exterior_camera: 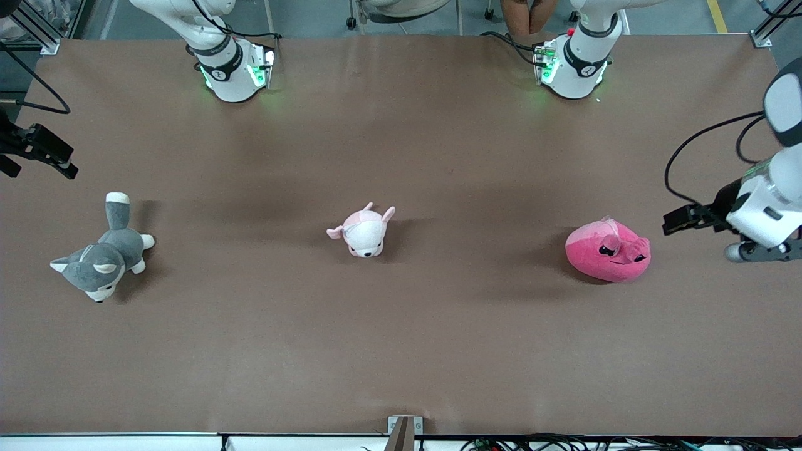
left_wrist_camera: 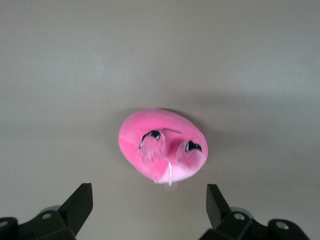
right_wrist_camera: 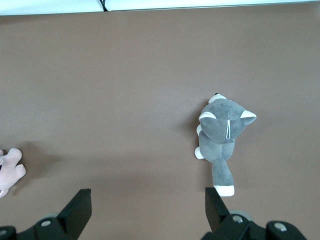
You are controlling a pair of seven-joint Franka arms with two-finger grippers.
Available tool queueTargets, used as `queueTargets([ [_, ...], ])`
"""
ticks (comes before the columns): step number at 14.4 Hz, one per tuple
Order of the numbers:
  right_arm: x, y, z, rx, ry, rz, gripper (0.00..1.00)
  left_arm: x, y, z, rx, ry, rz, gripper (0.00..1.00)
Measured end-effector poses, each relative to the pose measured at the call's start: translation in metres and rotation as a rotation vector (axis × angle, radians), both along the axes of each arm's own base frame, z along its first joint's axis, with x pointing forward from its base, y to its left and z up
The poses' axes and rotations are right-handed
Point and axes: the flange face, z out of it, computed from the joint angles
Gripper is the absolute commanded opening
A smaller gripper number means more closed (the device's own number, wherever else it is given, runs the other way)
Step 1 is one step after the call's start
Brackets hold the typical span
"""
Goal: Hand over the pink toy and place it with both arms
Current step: 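Reach the left gripper down to the hot-pink plush toy, then close the left gripper on the pink toy's ear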
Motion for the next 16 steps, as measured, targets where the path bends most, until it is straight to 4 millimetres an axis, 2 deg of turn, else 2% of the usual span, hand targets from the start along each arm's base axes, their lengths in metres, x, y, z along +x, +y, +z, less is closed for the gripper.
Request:
queueTargets([
  [4, 0.000, -0.003, 0.000, 0.001, 0.001, -0.006, 1.00, 0.010, -0.001, -0.068, -0.010, 0.013, -0.003, 0.83],
  [7, 0.000, -0.004, 0.001, 0.001, -0.002, -0.007, 1.00, 0.013, 0.005, -0.100, -0.014, 0.042, 0.007, 0.80],
  [10, 0.000, -0.004, 0.002, 0.000, -0.005, -0.007, 1.00, 0.013, 0.012, -0.116, -0.017, 0.069, 0.016, 0.74],
  [14, -0.001, -0.006, 0.001, 0.001, 0.002, -0.011, 1.00, 0.009, 0.015, -0.127, -0.017, 0.091, 0.021, 0.62],
  [16, -0.003, -0.009, -0.001, 0.004, 0.025, -0.016, 1.00, 0.007, 0.016, -0.133, -0.018, 0.104, 0.023, 0.53],
])
